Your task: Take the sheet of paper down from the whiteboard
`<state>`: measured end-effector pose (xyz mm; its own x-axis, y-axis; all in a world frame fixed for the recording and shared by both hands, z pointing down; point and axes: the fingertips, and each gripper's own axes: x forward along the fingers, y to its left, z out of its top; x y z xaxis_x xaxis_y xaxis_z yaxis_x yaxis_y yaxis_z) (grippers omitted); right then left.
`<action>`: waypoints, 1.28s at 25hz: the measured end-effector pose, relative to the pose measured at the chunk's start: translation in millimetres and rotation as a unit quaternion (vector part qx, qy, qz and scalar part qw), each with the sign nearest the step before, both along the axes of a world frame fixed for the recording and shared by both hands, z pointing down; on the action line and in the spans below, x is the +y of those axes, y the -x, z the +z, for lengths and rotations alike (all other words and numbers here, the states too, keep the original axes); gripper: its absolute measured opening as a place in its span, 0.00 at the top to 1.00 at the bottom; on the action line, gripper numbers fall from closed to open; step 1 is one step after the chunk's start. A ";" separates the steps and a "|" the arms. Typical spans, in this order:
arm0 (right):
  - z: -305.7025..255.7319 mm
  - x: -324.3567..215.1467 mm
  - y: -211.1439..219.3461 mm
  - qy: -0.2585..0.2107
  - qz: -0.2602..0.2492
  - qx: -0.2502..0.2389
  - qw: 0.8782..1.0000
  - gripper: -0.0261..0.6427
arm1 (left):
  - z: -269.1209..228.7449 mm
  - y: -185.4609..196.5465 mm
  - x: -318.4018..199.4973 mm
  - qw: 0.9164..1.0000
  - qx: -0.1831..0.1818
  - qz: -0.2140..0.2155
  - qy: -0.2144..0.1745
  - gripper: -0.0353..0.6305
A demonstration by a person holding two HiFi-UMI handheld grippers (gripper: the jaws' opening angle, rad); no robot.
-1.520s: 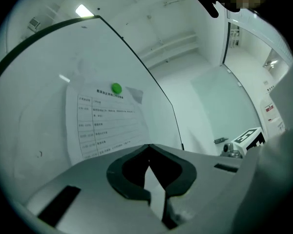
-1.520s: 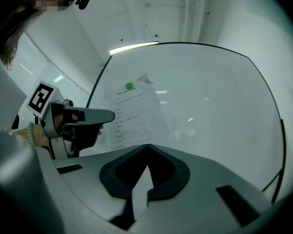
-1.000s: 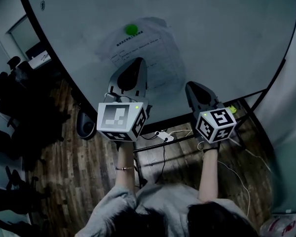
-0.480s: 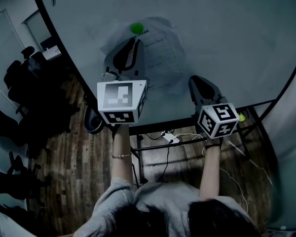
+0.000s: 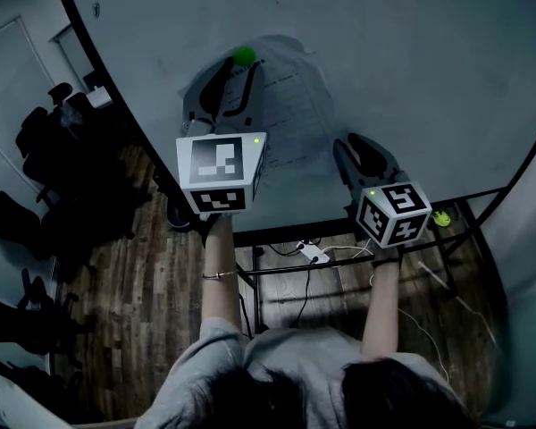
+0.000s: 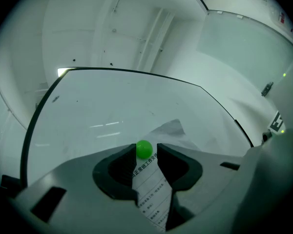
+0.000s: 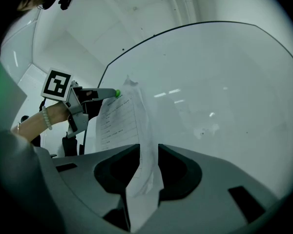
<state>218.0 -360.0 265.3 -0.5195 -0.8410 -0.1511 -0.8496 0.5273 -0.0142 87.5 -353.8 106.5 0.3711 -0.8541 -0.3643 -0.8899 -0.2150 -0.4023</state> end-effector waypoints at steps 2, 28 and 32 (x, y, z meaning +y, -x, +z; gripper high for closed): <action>1.3 -2.8 2.4 0.003 -0.005 0.002 1.000 0.82 | -2.8 0.4 -3.8 1.000 -0.006 -0.011 -0.004 0.78; 5.2 -14.9 16.3 0.016 -0.038 0.014 0.999 0.96 | -4.0 -1.9 -18.8 0.994 -0.063 -0.080 -0.041 0.78; 5.6 -12.3 16.3 0.021 -0.035 0.010 0.999 0.96 | -5.4 1.2 -15.2 0.995 -0.054 -0.076 -0.038 0.78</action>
